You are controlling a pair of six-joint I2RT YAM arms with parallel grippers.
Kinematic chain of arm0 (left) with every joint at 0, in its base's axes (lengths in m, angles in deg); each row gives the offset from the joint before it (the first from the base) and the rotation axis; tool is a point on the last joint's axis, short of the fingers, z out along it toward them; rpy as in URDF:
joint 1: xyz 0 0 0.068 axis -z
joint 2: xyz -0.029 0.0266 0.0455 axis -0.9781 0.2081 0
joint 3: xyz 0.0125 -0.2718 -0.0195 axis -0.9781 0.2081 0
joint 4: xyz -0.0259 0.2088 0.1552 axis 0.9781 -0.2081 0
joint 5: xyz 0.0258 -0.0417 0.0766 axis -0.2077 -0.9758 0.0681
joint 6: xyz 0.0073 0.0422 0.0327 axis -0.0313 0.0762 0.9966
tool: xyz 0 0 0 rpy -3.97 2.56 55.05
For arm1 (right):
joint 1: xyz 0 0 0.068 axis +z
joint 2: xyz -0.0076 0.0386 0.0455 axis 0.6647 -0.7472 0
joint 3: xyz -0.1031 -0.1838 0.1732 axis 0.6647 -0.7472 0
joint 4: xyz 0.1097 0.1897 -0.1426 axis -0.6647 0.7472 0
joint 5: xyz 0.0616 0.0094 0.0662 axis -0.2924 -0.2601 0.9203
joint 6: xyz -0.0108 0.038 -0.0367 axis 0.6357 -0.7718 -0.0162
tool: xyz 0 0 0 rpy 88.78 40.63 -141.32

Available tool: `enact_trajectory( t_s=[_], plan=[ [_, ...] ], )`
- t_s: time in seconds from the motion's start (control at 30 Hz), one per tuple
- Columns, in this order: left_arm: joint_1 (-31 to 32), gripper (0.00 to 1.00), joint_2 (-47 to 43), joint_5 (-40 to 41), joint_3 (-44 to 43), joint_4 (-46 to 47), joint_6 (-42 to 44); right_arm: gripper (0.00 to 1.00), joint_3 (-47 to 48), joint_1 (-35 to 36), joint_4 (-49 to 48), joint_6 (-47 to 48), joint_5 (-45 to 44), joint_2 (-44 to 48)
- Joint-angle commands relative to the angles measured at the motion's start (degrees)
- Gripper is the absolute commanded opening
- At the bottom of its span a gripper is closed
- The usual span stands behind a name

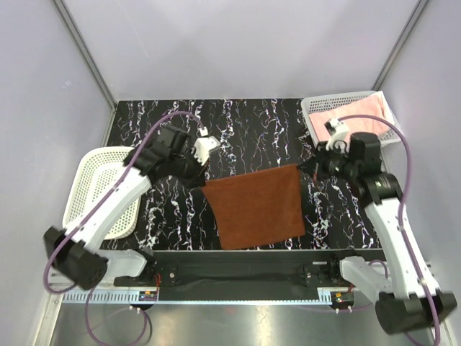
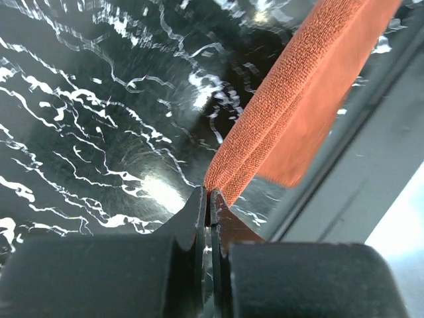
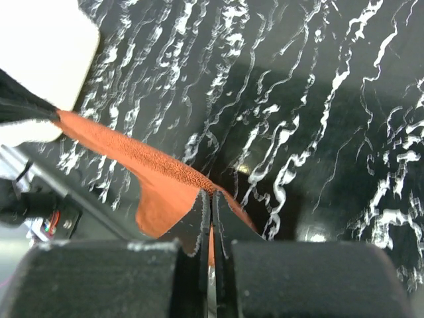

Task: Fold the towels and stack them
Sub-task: Fold the towel

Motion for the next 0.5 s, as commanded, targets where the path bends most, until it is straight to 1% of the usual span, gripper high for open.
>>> enact_trajectory(
  t_s=[0.0, 0.03, 0.07, 0.1, 0.13, 0.17, 0.2, 0.23, 0.27, 0.3, 0.33, 0.37, 0.4, 0.47],
  plan=[
    [-1.23, 0.0, 6.06, 4.22, 0.67, 6.31, 0.5, 0.0, -3.18, -0.32, -13.51, -2.57, -2.23, -8.29],
    [-1.85, 0.0, 9.9, 4.39, 0.05, 7.19, 0.94, 0.0, -3.72, -0.41, -18.32, -3.27, -2.23, -10.42],
    [-3.25, 0.0, 11.94, 3.96, -0.56, 8.68, 1.37, 0.0, -4.08, -0.23, -20.19, -4.06, -2.23, -12.53],
    [-4.13, 0.0, 14.75, 3.0, -1.44, 9.04, 1.9, 0.0, -4.25, -0.23, -22.3, -4.42, -2.14, -16.81],
    [-5.18, 0.0, 17.21, 2.2, -4.23, 9.04, 2.17, 0.0, -4.17, -0.23, -26.41, -4.68, -2.23, -18.85],
    [-6.93, 0.0, 22.46, 1.24, -5.65, 9.48, 2.17, 0.0, -3.91, -0.32, -28.45, -4.51, -2.4, -21.05],
    [-7.65, 0.0, 24.94, 0.53, -7.49, 9.48, 2.26, 0.0, -2.34, -0.23, -29.87, -3.47, -2.58, -25.6],
    [-8.26, 0.0, 27.15, 0.35, -10.99, 9.48, 2.52, 0.0, -0.84, -0.23, -31.01, -2.59, -3.54, -28.17],
    [-9.14, 0.0, 31.87, 0.61, -13.2, 9.66, 2.61, 0.0, 0.83, -0.23, -31.2, -0.75, -3.81, -30.98],
    [-9.5, 0.0, 34.0, 0.53, -15.31, 9.23, 2.87, 0.0, 4.84, -0.23, -30.94, 0.31, -3.9, -36.57],
    [-9.85, 0.0, 36.55, 0.87, -17.42, 8.79, 3.48, 0.0, 7.06, -0.23, -30.5, 1.02, -3.9, -39.24],
    [-10.37, 0.0, 38.57, 1.92, -21.88, 8.0, 3.84, 0.0, 9.08, -0.32, -30.5, 2.68, -3.81, -41.79],
    [-10.55, 0.0, 42.6, 2.28, -23.84, 7.82, 4.01, 0.0, 12.85, -0.23, -30.32, 3.31, -3.37, -46.34],
    [-11.78, 0.0, 46.13, 1.59, -30.15, 6.33, 4.98, 0.0, 16.99, -0.32, -29.27, 4.88, -3.46, -50.85]
  ],
)
